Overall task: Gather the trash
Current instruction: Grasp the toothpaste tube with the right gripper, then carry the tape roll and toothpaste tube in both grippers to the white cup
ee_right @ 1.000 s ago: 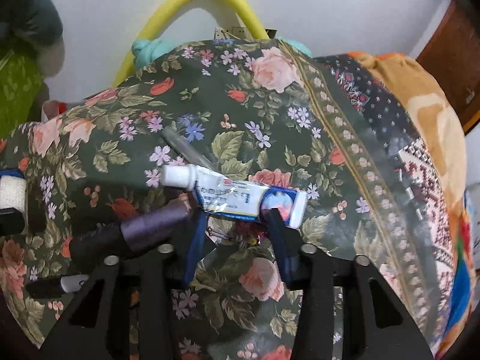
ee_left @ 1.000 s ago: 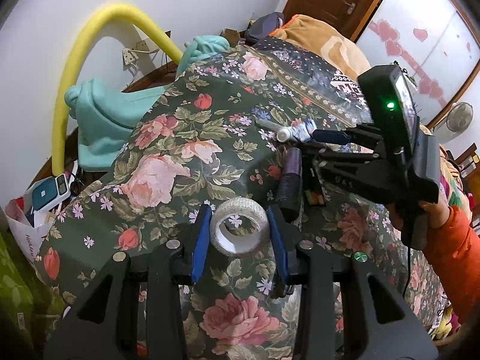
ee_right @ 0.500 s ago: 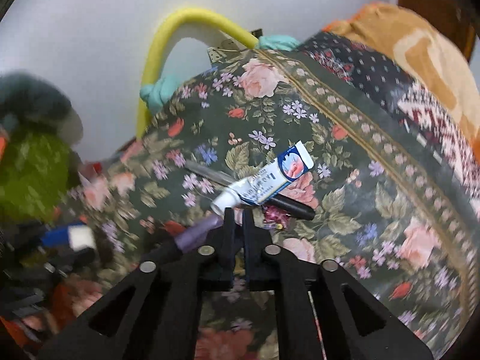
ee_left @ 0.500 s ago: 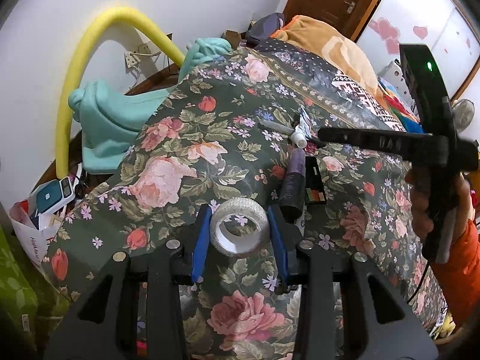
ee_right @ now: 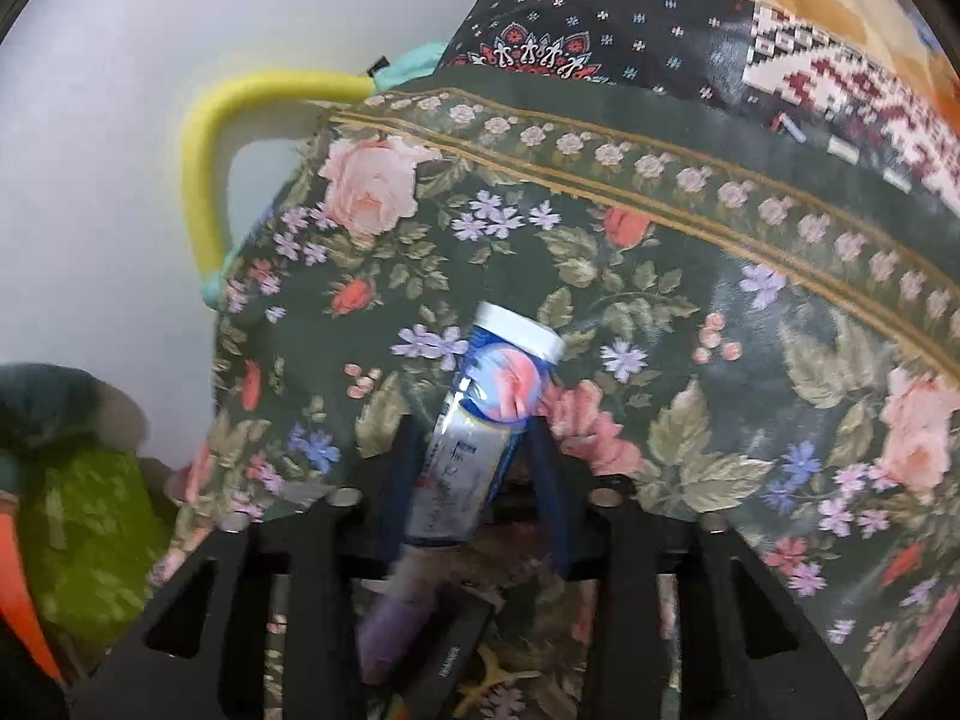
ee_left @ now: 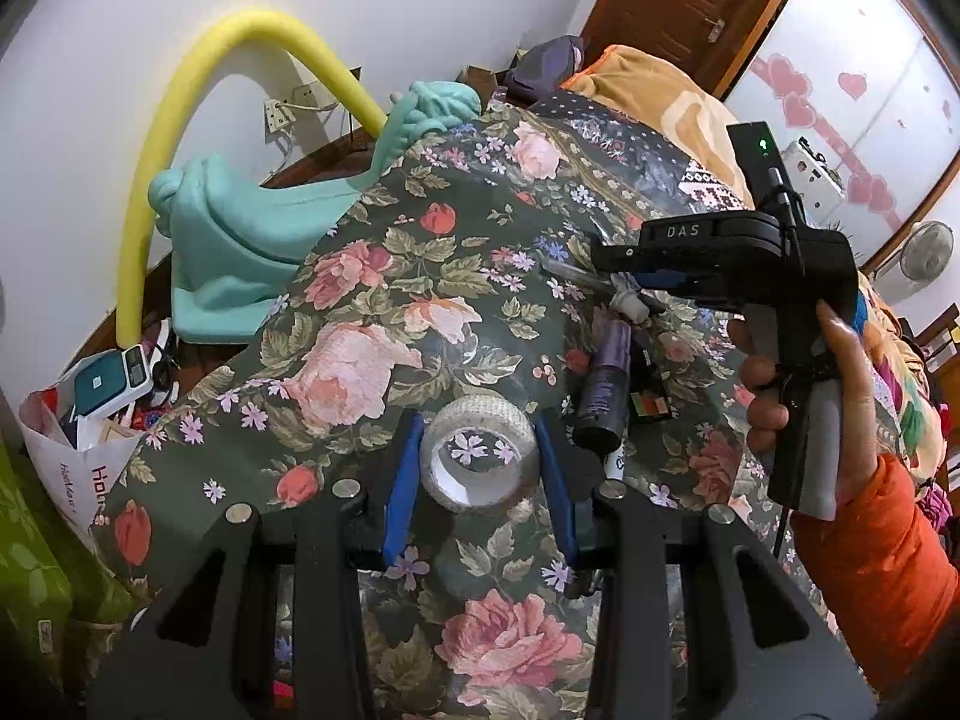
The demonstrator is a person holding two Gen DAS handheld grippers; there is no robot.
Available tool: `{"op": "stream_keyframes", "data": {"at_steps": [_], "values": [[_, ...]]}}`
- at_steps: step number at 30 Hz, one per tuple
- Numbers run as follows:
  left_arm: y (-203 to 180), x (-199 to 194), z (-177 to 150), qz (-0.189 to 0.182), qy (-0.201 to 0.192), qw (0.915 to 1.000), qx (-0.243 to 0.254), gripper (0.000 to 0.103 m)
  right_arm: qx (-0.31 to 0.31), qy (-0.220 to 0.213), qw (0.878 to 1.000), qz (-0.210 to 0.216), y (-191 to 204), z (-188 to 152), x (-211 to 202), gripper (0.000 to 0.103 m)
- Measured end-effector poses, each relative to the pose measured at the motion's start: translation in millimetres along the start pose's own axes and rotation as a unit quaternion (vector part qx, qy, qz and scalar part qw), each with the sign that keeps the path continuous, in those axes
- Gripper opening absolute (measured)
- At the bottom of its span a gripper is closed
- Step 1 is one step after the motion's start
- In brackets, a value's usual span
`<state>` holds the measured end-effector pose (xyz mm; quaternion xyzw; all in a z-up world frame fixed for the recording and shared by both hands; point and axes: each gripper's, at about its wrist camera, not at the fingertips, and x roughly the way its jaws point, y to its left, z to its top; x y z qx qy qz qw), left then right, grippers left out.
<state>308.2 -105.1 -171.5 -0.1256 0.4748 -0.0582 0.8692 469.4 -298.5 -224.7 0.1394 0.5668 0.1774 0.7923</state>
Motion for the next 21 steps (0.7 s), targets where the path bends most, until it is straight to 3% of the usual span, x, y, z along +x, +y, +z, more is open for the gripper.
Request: {"op": "stream_keyframes", "data": {"at_steps": [11, 21], "values": [[-6.9, -35.4, 4.5, 0.005, -0.025, 0.9996, 0.009, 0.037, -0.068, -0.052, 0.996, -0.021, 24.3, -28.9, -74.4, 0.024], [-1.5, -116.5, -2.2, 0.031, -0.073, 0.9968, 0.01, 0.037, -0.149, -0.09, 0.985, 0.0, 109.0, -83.2, -145.0, 0.024]]}}
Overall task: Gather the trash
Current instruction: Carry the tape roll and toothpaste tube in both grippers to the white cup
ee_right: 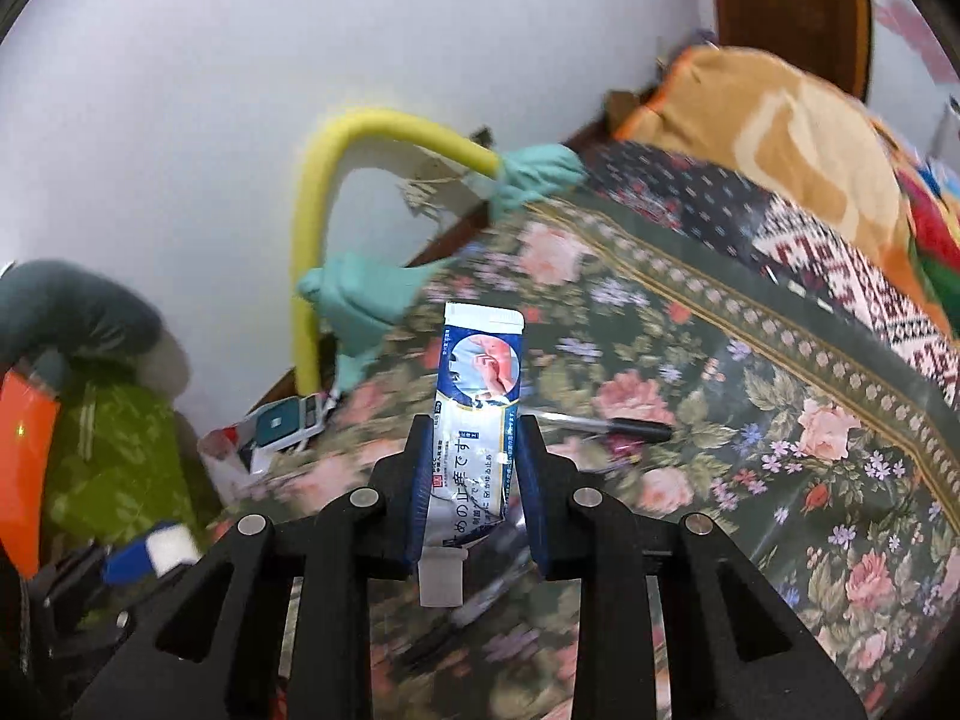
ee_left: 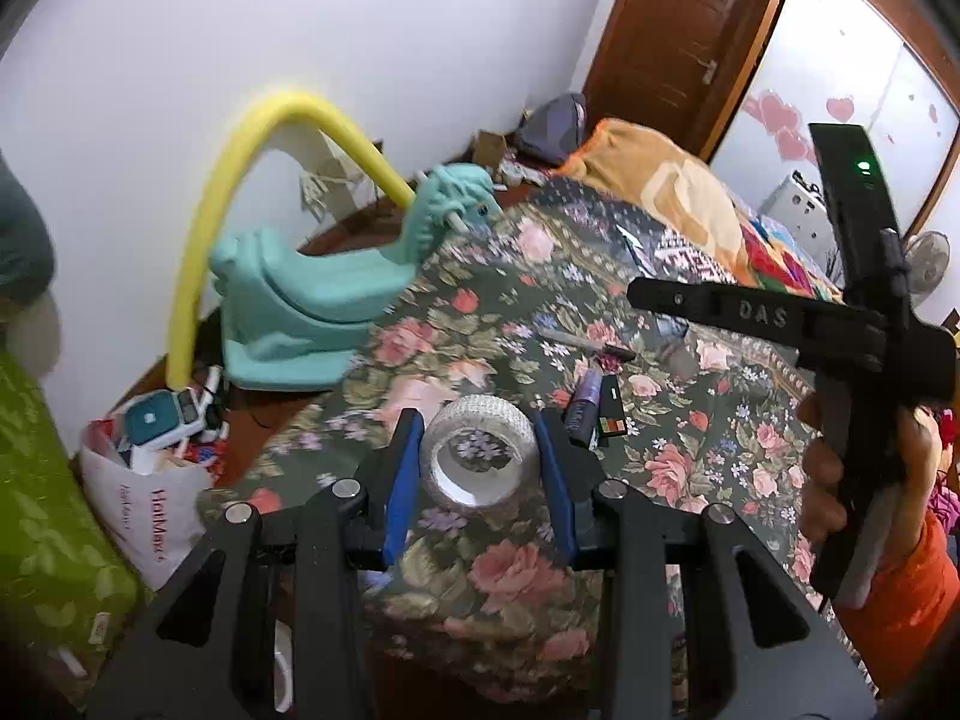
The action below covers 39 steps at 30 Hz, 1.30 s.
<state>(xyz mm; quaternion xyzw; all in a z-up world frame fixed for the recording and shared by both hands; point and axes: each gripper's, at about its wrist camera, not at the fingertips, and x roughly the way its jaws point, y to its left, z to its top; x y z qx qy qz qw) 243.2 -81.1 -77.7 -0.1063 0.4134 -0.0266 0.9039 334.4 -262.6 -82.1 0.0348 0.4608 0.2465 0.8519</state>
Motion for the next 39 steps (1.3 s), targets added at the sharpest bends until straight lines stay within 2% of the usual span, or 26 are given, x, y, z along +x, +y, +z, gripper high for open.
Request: {"op": "stream_keyframes", "data": {"at_steps": [8, 20, 30, 39], "values": [[33.3, -69.8, -25.2, 0.037, -0.022, 0.9989, -0.016, 0.037, -0.049, -0.01, 0.998, 0.043, 80.6, -21.7, -26.9, 0.024], [104.5, -141.8, -99.7, 0.104, -0.004, 0.9931, -0.055, 0.037, -0.121, 0.02, 0.988, 0.099, 193.9, -90.0, -33.8, 0.024], [146.5, -158.8, -157.0, 0.132, 0.03, 0.9876, -0.079, 0.037, -0.171, 0.066, 0.976, 0.117, 258.0, -145.6, -11.0, 0.024], [188.1, -140.5, -203.4, 0.136, 0.084, 0.9809, -0.111, 0.037, -0.184, 0.139, 0.965, 0.127, 292.2, -182.0, 37.9, 0.024]]}}
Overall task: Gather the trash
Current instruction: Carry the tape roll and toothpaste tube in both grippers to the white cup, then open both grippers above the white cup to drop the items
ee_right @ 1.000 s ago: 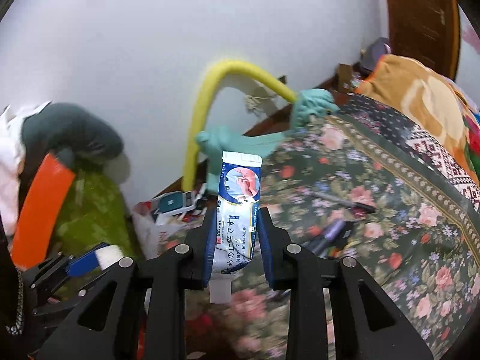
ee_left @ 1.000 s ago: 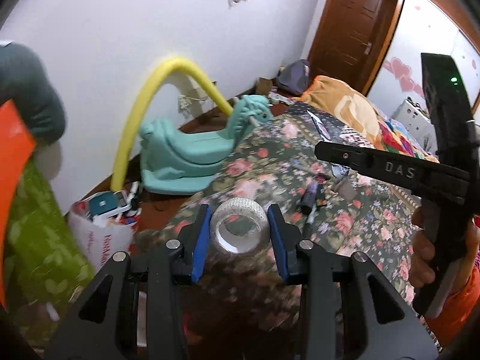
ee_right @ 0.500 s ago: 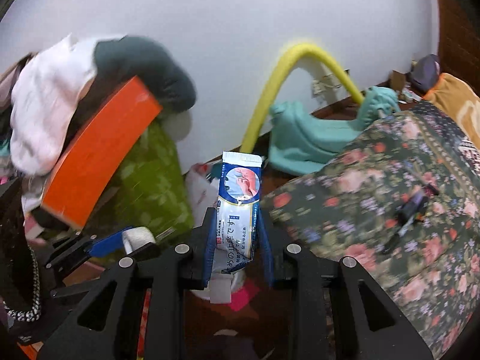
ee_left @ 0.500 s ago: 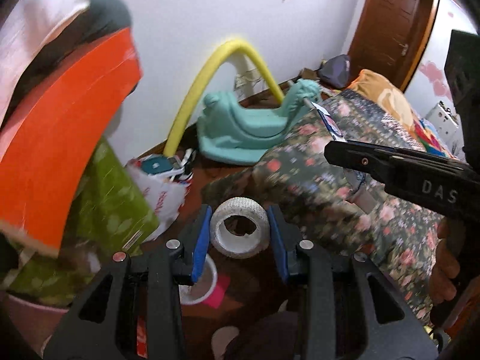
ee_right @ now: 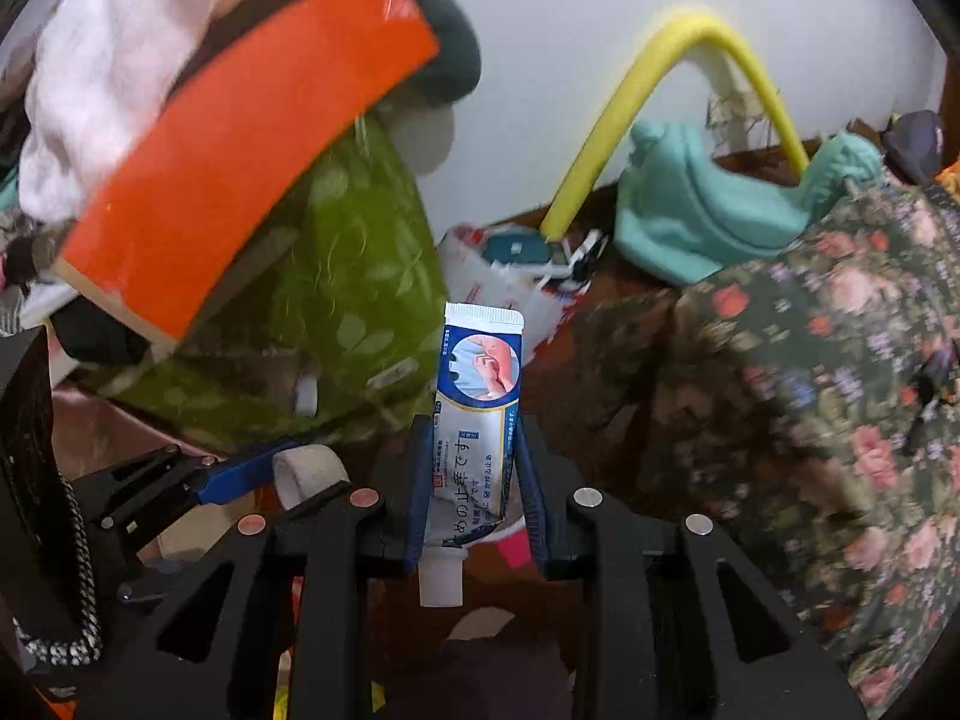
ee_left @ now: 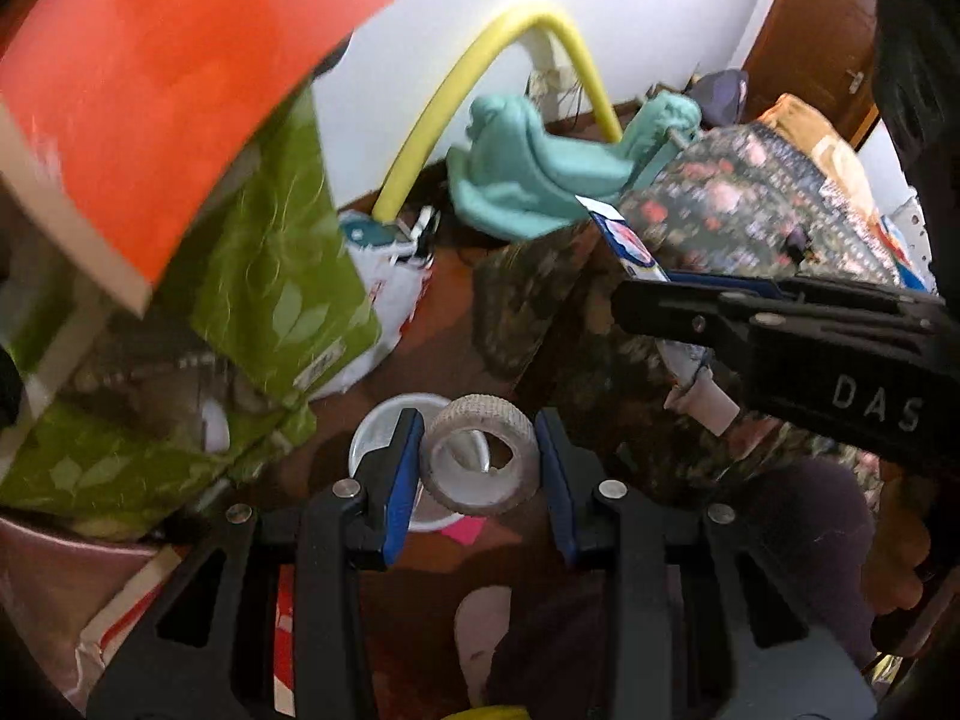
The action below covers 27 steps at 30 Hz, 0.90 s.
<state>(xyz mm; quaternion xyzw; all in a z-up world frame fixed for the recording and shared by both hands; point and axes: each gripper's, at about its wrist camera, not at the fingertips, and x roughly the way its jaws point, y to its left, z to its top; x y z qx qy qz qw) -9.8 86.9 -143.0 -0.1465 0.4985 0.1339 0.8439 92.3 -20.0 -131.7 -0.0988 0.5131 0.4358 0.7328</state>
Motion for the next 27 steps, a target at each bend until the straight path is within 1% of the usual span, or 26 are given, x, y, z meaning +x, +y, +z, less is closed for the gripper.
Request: {"op": "stream_keyframes", "data": {"at_steps": [7, 12, 14, 17, 20, 22, 24, 26, 27], "values": [[26.9, 49.5, -18.2, 0.006, 0.059, 0.9978, -0.032, 0.037, -0.003, 0.062, 0.998, 0.014, 5.8, 0.7, 53.7, 0.024], [47.4, 85.1, -25.0, 0.006, 0.094, 0.9936, -0.062, 0.037, -0.002, 0.106, 0.994, 0.021, 5.4, -0.1, 93.3, 0.024], [56.8, 100.7, -26.5, 0.004, 0.105, 0.9915, -0.076, 0.037, -0.001, 0.117, 0.993, 0.022, 5.3, 0.2, 105.3, 0.024], [66.2, 115.4, -27.4, 0.0, 0.112, 0.9894, -0.092, 0.037, 0.005, 0.136, 0.99, 0.028, 3.4, 2.2, 124.7, 0.024], [73.5, 119.0, -26.8, -0.017, 0.102, 0.9881, -0.113, 0.037, 0.005, 0.146, 0.989, 0.025, 3.3, 6.6, 136.0, 0.025], [79.8, 121.0, -28.7, -0.015, 0.103, 0.9868, -0.124, 0.041, 0.011, 0.157, 0.987, 0.03, 1.9, 11.4, 143.9, 0.025], [84.9, 122.9, -30.4, -0.009, 0.106, 0.9854, -0.133, 0.046, 0.018, 0.166, 0.985, 0.032, 0.9, 14.5, 149.0, 0.028], [89.1, 123.7, -33.1, -0.006, 0.111, 0.9839, -0.14, 0.046, 0.016, 0.166, 0.986, 0.027, 1.6, 16.6, 150.3, 0.04], [89.9, 123.3, -34.1, -0.005, 0.113, 0.9837, -0.14, 0.046, 0.014, 0.163, 0.986, 0.023, 2.7, 17.5, 149.9, 0.041]]}}
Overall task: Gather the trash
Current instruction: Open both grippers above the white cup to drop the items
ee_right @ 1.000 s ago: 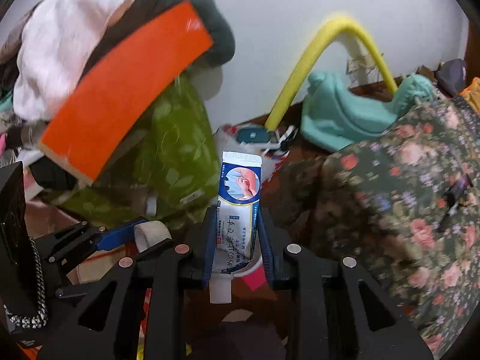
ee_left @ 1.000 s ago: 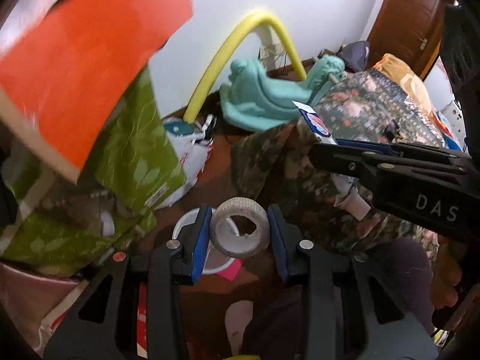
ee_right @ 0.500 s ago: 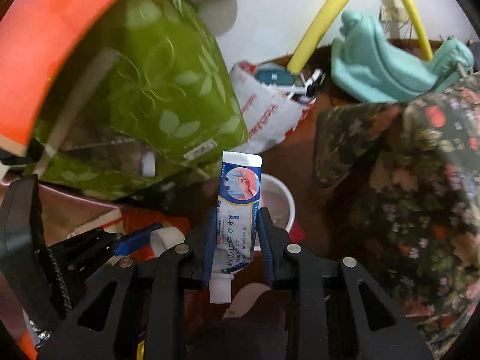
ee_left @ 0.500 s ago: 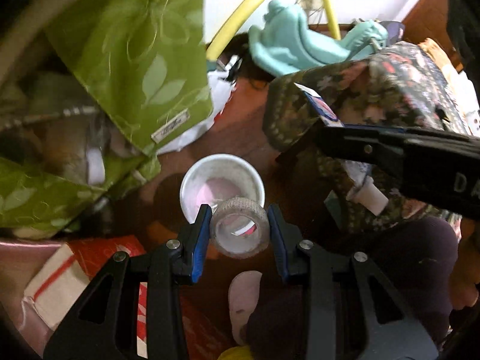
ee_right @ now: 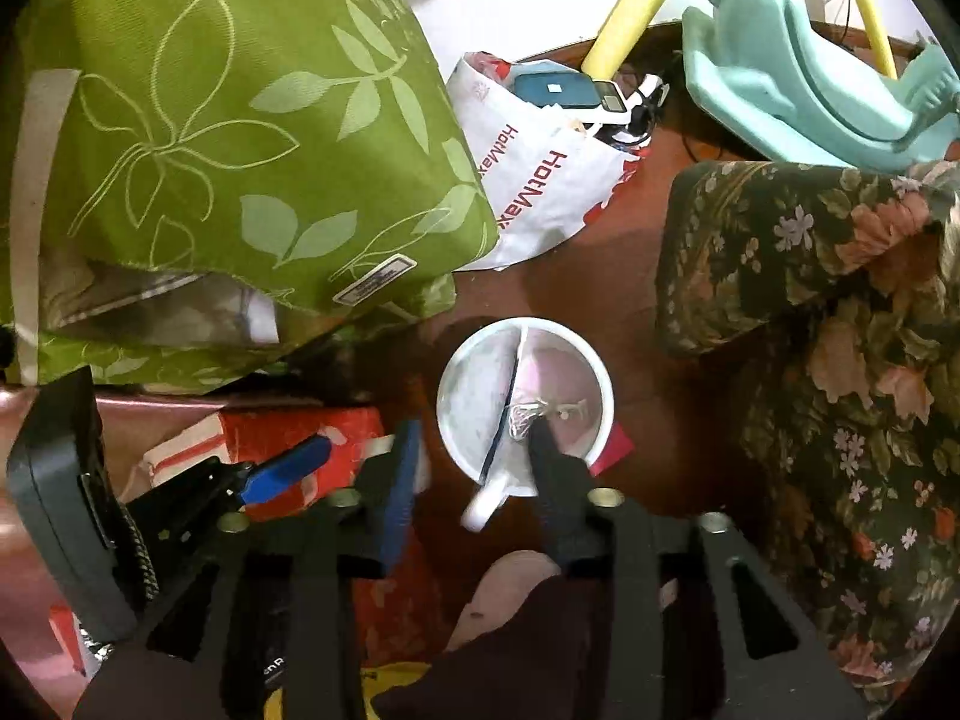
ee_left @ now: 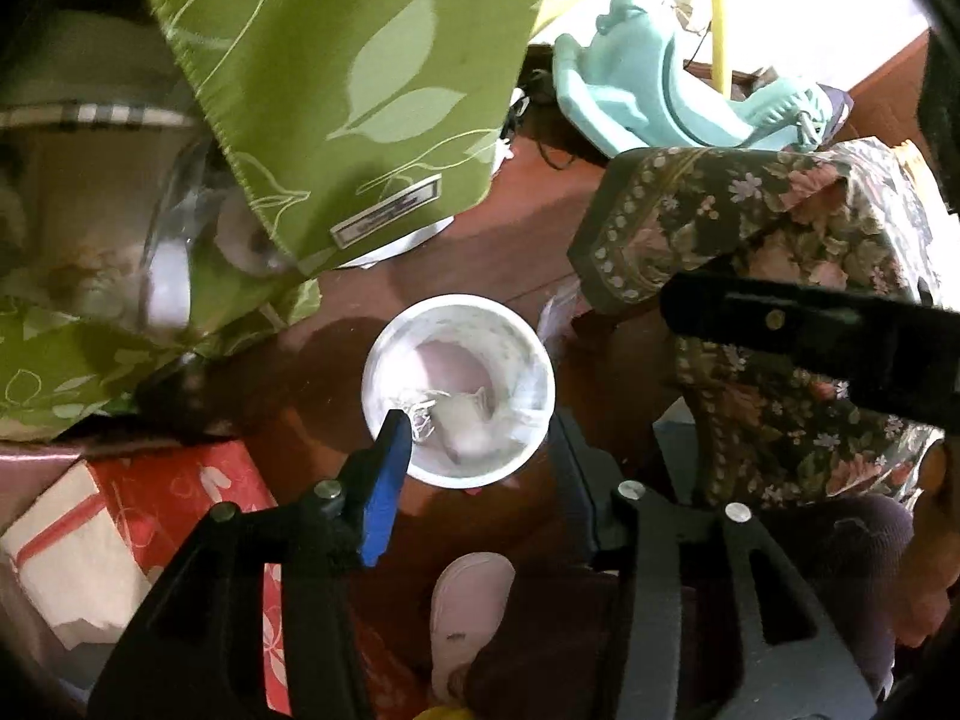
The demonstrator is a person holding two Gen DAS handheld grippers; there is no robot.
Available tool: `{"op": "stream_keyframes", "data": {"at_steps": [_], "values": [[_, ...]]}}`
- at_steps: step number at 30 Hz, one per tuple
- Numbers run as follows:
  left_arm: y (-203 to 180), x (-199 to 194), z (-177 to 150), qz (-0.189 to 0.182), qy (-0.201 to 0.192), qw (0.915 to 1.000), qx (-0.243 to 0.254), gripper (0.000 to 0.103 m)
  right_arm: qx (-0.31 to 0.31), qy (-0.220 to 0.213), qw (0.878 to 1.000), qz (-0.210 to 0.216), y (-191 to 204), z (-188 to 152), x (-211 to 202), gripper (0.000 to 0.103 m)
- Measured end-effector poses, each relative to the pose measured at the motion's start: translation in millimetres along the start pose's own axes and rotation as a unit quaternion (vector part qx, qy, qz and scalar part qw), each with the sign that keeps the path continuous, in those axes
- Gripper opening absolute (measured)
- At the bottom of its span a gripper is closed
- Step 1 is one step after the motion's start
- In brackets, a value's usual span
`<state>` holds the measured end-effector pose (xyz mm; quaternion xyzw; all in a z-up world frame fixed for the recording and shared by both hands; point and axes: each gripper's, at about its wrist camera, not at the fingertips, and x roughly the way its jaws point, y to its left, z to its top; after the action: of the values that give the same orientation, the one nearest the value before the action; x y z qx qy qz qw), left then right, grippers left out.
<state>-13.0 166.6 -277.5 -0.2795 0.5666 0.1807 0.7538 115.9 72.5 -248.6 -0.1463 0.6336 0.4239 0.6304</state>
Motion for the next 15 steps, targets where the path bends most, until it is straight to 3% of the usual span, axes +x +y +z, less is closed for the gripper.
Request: {"op": "stream_keyframes", "data": {"at_steps": [15], "values": [[-30.9, -33.0, 4.5, 0.0, -0.032, 0.9987, 0.04, 0.047, -0.017, -0.054, 0.998, -0.032, -0.5, -24.5, -49.4, 0.041]]}}
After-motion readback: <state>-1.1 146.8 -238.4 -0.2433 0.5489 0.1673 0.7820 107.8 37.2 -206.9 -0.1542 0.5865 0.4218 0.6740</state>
